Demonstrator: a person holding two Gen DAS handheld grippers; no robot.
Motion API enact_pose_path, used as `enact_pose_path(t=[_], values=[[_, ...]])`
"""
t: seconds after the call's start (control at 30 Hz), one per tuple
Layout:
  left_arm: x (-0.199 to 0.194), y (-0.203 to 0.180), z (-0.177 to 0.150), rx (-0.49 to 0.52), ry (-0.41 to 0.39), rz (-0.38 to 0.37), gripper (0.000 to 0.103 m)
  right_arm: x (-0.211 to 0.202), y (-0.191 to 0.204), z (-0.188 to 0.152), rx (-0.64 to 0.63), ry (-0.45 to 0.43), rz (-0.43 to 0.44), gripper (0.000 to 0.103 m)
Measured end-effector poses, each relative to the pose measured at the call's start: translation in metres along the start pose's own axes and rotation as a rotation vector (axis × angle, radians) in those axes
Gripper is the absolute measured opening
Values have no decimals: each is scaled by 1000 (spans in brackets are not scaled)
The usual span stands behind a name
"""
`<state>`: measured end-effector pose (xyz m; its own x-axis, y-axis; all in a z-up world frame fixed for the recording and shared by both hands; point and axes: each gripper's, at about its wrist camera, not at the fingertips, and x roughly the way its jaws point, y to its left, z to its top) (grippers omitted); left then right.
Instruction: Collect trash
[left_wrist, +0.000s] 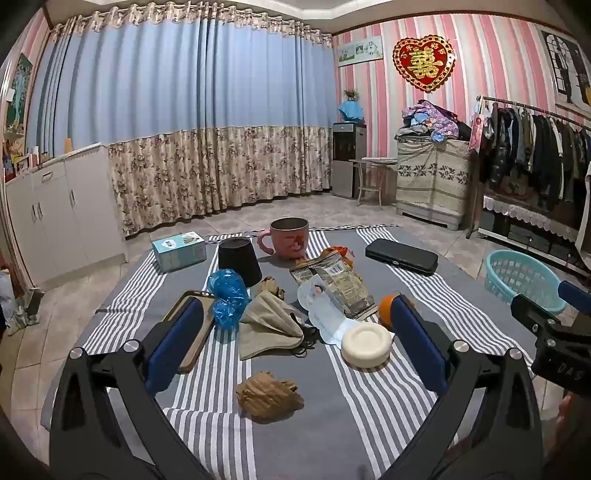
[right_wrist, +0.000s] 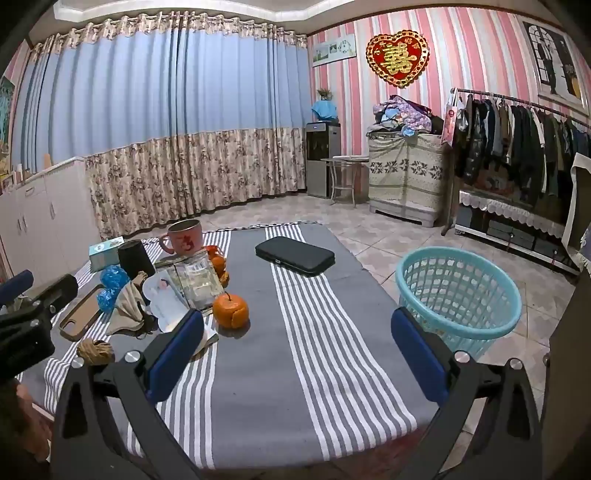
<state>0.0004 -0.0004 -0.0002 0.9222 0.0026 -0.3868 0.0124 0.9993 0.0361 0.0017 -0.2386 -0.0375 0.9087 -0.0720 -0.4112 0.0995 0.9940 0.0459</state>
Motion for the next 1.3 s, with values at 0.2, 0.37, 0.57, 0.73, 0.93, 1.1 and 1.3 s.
enact_pose_path(t=[0.2, 0.37, 0.57, 0.73, 0.93, 1.1, 1.3], values=[[1, 0, 1, -2, -3, 5, 98, 3, -1, -2, 2, 3, 4, 99], [1, 8, -1, -2, -11, -1, 98, 4, 1, 0, 0, -6, 5, 99], [0, 12, -2, 3, -18, 2, 98, 1, 2, -2, -7, -8, 8, 99], [-4, 7, 1, 5, -19, 11, 98, 1, 3, -3, -9, -9, 11, 99], [-6, 7, 1, 2, -15, 14, 98, 2, 5, -3, -8, -11, 8, 99], [-4, 8, -1, 1, -12, 15, 98, 1, 4, -4, -7, -11, 10, 99], [-3, 9, -2, 1, -11, 14, 98, 1, 3, -4, -7, -12, 10, 99]])
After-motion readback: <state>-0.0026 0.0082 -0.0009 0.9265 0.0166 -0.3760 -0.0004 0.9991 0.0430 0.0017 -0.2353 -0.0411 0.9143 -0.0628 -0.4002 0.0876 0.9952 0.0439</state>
